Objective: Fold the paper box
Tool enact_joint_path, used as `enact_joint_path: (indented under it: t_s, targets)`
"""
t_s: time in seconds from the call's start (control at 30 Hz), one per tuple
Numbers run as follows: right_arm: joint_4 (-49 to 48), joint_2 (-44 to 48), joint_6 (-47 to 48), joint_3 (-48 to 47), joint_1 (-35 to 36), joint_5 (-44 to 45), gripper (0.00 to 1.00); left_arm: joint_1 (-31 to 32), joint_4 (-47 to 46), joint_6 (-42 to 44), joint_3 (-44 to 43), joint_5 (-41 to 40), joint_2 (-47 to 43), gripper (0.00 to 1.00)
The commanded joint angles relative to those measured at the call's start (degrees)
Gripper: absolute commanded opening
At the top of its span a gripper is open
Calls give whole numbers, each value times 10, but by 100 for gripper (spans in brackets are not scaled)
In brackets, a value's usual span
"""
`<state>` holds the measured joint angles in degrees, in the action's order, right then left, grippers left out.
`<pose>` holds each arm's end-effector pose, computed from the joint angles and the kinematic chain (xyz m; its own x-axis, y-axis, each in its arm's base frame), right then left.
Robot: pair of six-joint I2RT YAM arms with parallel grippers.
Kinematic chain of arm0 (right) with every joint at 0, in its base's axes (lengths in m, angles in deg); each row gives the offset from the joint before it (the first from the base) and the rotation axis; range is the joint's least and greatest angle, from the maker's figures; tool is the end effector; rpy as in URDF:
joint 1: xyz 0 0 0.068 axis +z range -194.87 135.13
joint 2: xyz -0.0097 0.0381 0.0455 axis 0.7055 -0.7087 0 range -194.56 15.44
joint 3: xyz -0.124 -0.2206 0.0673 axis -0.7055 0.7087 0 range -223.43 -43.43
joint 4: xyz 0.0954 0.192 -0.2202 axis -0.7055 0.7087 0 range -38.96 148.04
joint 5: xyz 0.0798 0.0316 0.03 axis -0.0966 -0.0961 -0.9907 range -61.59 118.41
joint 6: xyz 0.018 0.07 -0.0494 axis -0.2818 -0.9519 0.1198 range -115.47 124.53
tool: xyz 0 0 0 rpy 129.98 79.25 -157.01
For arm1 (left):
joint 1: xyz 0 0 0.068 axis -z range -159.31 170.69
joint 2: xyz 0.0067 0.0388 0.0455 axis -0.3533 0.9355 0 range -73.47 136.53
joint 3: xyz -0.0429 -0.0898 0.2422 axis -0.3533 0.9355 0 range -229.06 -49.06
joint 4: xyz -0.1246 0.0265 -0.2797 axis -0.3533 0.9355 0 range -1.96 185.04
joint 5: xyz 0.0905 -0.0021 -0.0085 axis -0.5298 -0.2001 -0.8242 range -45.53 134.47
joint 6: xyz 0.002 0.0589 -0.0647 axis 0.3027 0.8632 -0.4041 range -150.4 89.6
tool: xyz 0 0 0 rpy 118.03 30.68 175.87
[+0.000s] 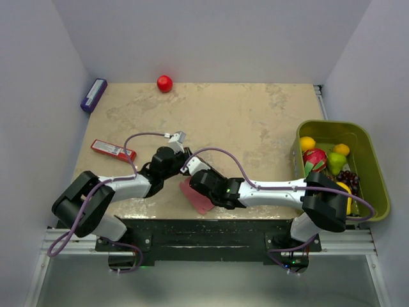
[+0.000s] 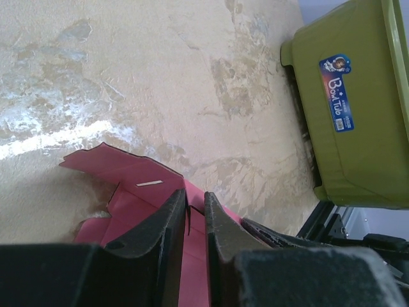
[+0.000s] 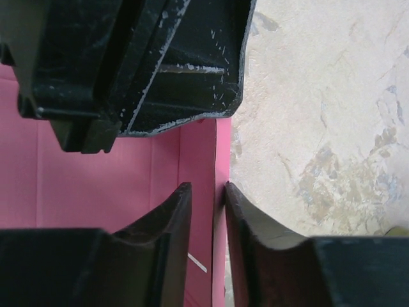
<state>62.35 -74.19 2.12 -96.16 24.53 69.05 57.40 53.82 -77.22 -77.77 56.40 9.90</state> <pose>0.1804 0.3357 0.1388 -0.2856 -0.6690 -0.6862 -0.5461 0.7020 -0.4571 0.2710 -0.2221 0.1075 -0.7313 -0.3448 -0.5884 0.3022 0.6096 -0.7328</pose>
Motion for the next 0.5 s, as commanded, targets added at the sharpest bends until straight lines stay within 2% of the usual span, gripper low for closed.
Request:
enact_joint_path:
  t_s: [0.0,0.03,0.17,0.27,0.47]
  targets:
    - [25,5,-33,1,1,-34,37,-1,-30,-2,11,17,6,21]
    - [29,14,-37,0,1,-36,43,-1,-30,0,10,16,7,21]
    - [49,46,-64,-7,-5,-58,59,-1,-29,4,15,16,8,20]
    - [50,83,-84,-6,-23,-113,66,-1,-34,7,23,15,5,20]
    - [60,140,-155,-2,-82,-235,71,-1,-61,13,41,20,7,19]
